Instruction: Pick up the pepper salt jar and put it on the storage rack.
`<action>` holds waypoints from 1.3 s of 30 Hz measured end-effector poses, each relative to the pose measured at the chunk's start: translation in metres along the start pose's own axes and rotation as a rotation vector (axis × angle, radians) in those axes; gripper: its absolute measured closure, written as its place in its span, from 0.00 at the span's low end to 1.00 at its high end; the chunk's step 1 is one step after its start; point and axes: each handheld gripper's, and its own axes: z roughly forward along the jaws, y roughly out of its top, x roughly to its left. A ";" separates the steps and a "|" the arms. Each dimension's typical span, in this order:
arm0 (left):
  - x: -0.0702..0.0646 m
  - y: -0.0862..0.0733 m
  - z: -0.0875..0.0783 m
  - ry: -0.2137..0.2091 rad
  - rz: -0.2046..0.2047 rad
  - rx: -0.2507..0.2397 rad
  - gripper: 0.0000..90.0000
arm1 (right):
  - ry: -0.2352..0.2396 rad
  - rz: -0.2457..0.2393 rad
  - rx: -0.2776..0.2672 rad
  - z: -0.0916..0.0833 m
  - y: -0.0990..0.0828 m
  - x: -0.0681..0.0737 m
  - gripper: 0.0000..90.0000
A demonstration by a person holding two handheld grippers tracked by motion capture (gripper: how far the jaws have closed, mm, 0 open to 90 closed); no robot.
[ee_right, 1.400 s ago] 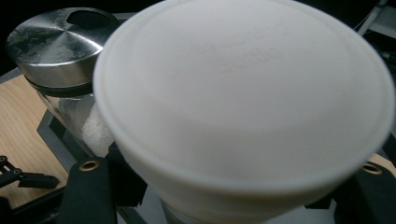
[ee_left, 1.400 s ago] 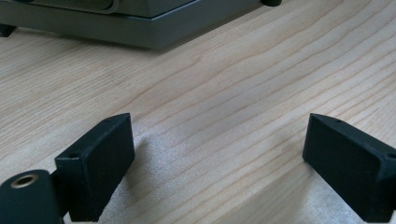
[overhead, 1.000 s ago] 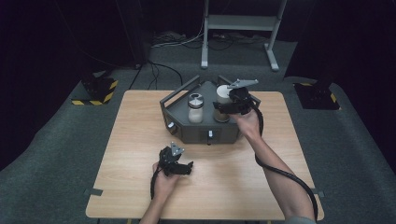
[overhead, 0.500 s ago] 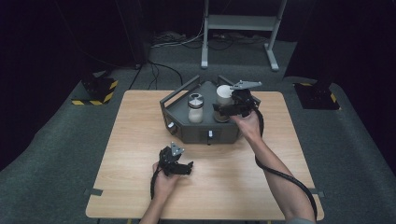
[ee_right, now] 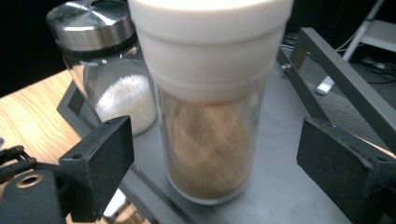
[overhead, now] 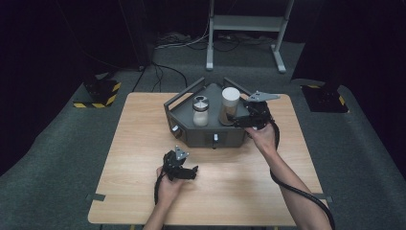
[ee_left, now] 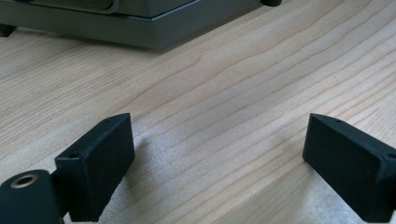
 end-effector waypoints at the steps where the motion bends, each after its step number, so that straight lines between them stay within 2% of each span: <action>1: 0.000 0.000 0.000 0.000 0.000 0.000 0.10 | 0.000 0.001 0.001 -0.001 -0.001 0.000 0.12; 12: 0.000 0.000 0.000 0.000 -0.001 0.000 0.10 | 0.000 0.014 0.026 -0.021 -0.030 0.001 0.13; 22: 0.000 0.000 0.000 0.000 0.000 0.000 0.10 | -0.023 0.035 0.030 -0.034 -0.068 0.006 0.14; 29: 0.000 0.000 0.000 0.000 -0.001 -0.001 0.10 | -0.032 0.071 0.075 -0.029 -0.094 0.007 0.15; 32: 0.000 0.000 0.000 0.000 -0.001 0.000 0.10 | -0.042 0.091 0.113 -0.021 -0.111 0.008 0.16; 39: 0.000 0.000 0.000 0.000 -0.001 0.000 0.10 | -0.067 0.124 0.163 -0.007 -0.133 0.009 0.16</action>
